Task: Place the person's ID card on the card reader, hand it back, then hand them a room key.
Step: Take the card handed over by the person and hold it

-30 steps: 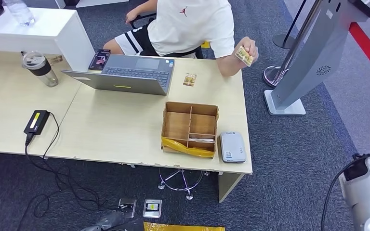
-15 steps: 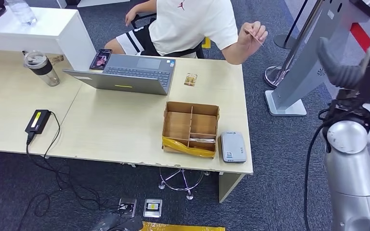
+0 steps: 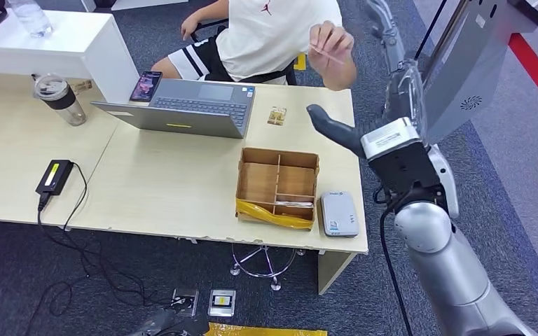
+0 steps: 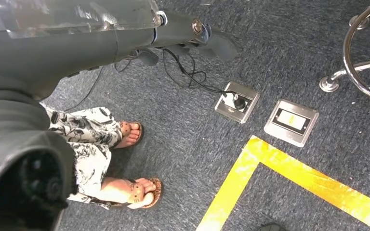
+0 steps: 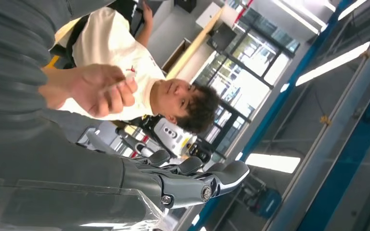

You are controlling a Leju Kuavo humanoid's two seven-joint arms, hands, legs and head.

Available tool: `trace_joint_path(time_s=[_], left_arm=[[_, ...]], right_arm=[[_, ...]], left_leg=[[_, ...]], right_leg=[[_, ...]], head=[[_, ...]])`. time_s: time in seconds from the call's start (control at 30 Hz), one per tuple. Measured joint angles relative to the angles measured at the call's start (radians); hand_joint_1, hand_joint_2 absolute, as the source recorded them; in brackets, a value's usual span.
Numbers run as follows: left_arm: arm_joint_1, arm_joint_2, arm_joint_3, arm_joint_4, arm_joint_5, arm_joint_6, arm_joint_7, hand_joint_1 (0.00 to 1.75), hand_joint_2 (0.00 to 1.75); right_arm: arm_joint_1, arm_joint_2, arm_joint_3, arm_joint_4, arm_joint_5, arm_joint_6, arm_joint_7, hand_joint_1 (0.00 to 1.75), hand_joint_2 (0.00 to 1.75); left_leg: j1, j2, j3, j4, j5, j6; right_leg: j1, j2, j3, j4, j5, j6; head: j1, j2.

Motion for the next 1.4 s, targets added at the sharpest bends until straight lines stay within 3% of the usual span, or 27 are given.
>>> trace_joint_path(time_s=[0.27,0.7,1.23,1.3,1.37,1.4], left_arm=[[-0.006,-0.004,0.0,0.0,-0.02,-0.008,0.009,0.0,0.0],[-0.015,-0.01,-0.001,0.0,-0.035,-0.023,0.015,0.0,0.0],[-0.035,-0.011,0.001,0.009,-0.041,-0.047,-0.023,0.0,0.0],[-0.036,-0.01,0.001,0.009,-0.042,-0.053,-0.023,0.0,0.0],[-0.036,-0.01,0.001,0.009,-0.042,-0.057,-0.023,0.0,0.0],[-0.036,-0.01,0.001,0.009,-0.042,-0.058,-0.023,0.0,0.0]], right_arm=[[-0.005,0.029,0.048,0.043,0.009,0.051,0.036,0.0,1.75],[-0.025,0.049,0.083,0.113,0.046,0.048,0.051,0.0,1.75],[-0.084,0.124,0.133,0.395,0.229,-0.016,0.053,0.02,1.75],[-0.085,0.131,0.137,0.425,0.23,-0.025,0.048,0.34,1.75],[-0.088,0.137,0.142,0.449,0.23,-0.032,0.043,1.1,1.75],[-0.089,0.139,0.144,0.459,0.23,-0.034,0.042,1.35,1.75]], left_leg=[[0.0,0.0,0.0,0.0,0.0,0.0],[0.0,0.001,0.0,0.0,0.0,0.0],[0.0,0.001,0.0,0.0,0.0,0.0],[0.0,0.001,0.0,0.0,0.0,0.0],[0.0,0.001,0.0,0.0,0.0,0.0],[0.0,0.001,0.0,0.0,0.0,0.0]], right_leg=[[0.0,0.0,0.0,0.0,0.0,0.0],[0.0,0.001,0.0,0.0,0.0,0.0],[0.0,0.0,0.0,0.0,0.0,0.0],[0.0,0.001,0.0,0.0,0.0,0.0],[0.0,0.001,0.0,0.0,0.0,0.0],[0.0,0.001,0.0,0.0,0.0,0.0]], head=[[0.0,0.0],[0.0,0.0],[0.0,0.0],[0.0,0.0],[0.0,0.0],[0.0,0.0]])
